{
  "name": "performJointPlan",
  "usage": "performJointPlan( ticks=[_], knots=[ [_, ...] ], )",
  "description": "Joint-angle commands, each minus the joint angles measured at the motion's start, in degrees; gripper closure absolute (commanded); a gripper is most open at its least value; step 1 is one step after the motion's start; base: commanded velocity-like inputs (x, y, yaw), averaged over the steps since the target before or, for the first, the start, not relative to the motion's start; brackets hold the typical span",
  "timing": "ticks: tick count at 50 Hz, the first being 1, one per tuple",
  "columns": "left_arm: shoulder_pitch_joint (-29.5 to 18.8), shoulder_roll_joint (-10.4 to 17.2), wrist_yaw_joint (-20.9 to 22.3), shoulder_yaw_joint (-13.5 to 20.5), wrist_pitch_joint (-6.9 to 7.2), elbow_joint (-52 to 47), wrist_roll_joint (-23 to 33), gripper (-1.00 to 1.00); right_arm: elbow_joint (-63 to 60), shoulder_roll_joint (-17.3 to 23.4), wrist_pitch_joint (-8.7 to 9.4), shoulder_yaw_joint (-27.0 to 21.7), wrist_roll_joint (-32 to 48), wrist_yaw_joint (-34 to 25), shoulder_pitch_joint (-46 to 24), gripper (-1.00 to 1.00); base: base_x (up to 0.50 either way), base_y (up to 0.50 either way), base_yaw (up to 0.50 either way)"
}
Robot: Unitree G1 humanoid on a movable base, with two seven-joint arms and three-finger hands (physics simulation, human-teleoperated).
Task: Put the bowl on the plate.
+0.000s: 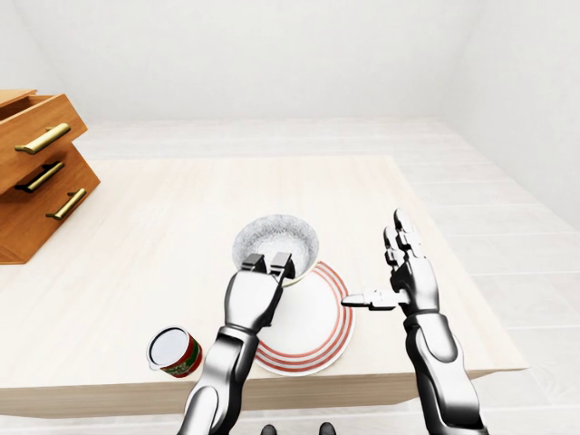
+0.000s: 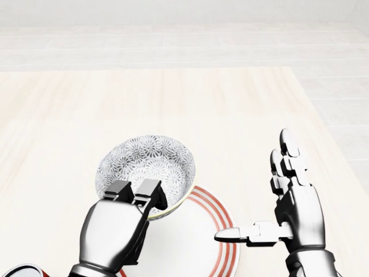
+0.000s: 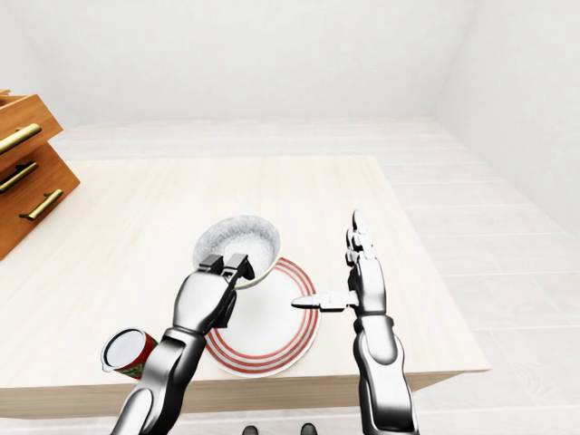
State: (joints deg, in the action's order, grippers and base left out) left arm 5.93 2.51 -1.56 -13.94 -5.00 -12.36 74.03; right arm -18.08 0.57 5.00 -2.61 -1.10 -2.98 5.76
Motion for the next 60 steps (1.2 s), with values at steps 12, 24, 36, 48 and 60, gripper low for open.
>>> performJointPlan(
  ticks=[12, 24, 36, 48, 60],
  knots=[
    [3.53, -0.02, -3.53, -3.48, 0.00, -0.13, 3.09, 1.00, 1.72, -0.13, 0.00, -0.28, -0.30, -0.10, 1.60, -1.00, 0.00, 0.00, 0.00],
    [4.25, 0.57, -3.54, -5.11, 0.00, -0.65, 2.73, 1.00, 2.12, -0.08, 0.00, -0.43, -0.52, -0.10, 1.33, -1.00, 0.00, 0.00, 0.00],
    [5.41, 0.22, -5.60, -7.93, 0.00, 2.33, 2.64, 1.00, 2.36, 0.00, -0.07, -0.69, -0.72, -0.29, 1.40, -1.00, 0.00, 0.00, 0.00],
    [5.30, 0.22, -7.44, -10.80, 0.12, 5.00, 2.18, 1.00, 1.51, -0.07, -0.50, -0.87, -0.92, -0.50, 2.79, -1.00, 0.00, 0.00, 0.00],
    [5.06, 0.73, -7.04, -11.41, 0.81, 5.38, 2.52, 1.00, 1.21, -0.30, -0.77, -0.81, -0.86, -0.47, 3.29, -1.00, 0.00, 0.00, 0.00]
  ],
)
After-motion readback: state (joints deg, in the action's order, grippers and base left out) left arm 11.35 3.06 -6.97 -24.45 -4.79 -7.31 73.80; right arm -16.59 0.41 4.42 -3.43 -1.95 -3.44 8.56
